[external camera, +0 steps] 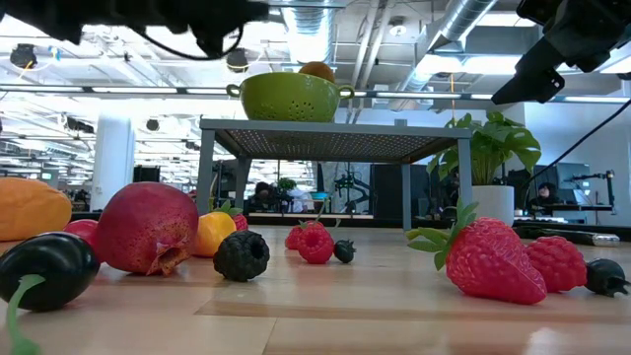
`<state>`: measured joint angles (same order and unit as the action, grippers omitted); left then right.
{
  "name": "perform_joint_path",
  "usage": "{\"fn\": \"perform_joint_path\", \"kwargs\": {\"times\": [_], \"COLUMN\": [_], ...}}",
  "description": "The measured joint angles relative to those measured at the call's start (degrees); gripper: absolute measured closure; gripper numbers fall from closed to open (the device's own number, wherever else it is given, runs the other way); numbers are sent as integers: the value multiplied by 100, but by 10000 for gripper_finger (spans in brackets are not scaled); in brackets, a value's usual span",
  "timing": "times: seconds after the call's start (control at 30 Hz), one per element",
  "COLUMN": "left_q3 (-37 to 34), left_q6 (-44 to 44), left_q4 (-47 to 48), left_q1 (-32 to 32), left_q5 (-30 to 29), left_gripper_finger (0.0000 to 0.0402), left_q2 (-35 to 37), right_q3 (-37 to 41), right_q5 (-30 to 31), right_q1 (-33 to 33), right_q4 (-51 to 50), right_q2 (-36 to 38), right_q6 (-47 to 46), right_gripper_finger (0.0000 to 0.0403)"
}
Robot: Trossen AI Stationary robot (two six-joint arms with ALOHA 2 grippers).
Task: Pick & Place Fruit
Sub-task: Put the red cherry into the green strainer bowl on the shelf
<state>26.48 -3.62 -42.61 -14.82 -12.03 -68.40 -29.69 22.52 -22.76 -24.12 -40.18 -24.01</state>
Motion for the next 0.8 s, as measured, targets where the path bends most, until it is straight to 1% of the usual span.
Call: {"fn": "perform_joint_path", "kwargs": {"times": [0.13,0.37,0.43,0.6,0.7,0.8], "left_q3": [0,0,0,2,7,57], "left_q6": [-46,-50,-52,-10,270,701], "left_q4": [349,1467,1704,1721,1727,1725], "left_q1": [-702,-1740,-2012,-2537,-2732,-2817], "left_q5": [46,-43,-202,-855,-1258,-1552], "left_gripper_finger": [240,245,247,247,247,234], "left_q2": [0,-78,-208,-768,-1077,-1339], "right_q3": [0,1,0,0,1,0], "right_q5": [0,0,1,0,-1,-2], "right_q1": [0,0,0,0,0,0], "right_q4": [0,0,0,15,21,22], "right_q2": [0,1,2,1,0,2], "right_q6": [0,1,0,2,0,0], "right_gripper_finger": [101,101,101,101,101,101]}}
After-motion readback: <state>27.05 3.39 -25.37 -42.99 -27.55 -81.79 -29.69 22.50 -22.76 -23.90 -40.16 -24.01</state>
